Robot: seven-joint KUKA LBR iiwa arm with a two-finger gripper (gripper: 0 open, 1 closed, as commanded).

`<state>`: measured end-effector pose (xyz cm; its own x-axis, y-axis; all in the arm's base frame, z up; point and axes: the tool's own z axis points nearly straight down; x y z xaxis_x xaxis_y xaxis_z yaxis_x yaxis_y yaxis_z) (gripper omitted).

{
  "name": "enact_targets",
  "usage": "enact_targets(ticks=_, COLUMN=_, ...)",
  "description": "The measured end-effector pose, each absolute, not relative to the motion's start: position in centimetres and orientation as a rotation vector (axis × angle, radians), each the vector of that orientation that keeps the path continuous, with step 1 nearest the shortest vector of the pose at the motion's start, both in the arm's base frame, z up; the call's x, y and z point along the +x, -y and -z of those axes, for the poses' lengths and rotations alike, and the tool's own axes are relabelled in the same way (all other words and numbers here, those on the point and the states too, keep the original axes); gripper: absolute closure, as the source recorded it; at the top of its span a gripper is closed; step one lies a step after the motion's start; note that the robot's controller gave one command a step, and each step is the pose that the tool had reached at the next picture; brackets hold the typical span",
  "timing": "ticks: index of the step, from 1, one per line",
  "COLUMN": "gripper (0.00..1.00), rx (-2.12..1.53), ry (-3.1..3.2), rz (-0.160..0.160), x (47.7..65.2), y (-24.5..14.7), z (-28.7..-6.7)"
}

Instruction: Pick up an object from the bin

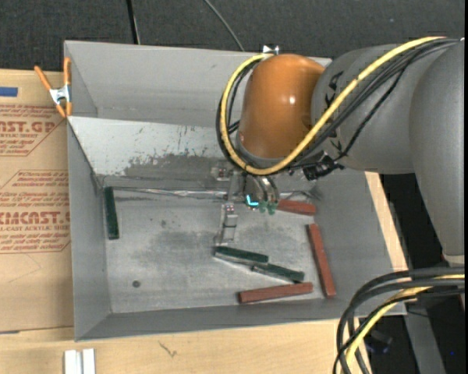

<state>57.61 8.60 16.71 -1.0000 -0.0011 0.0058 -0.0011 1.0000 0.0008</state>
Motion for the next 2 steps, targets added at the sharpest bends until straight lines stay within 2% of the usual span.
enact_targets(ticks=1, gripper=0.00, rx=0.000, ry=3.143, rz=0.003, x=57.8, y=-8.6, z=-17.1)
enact_targets(ticks=2, gripper=0.00, rx=0.142, ry=3.145, rz=0.002, x=55.9, y=-7.5, z=-14.1)
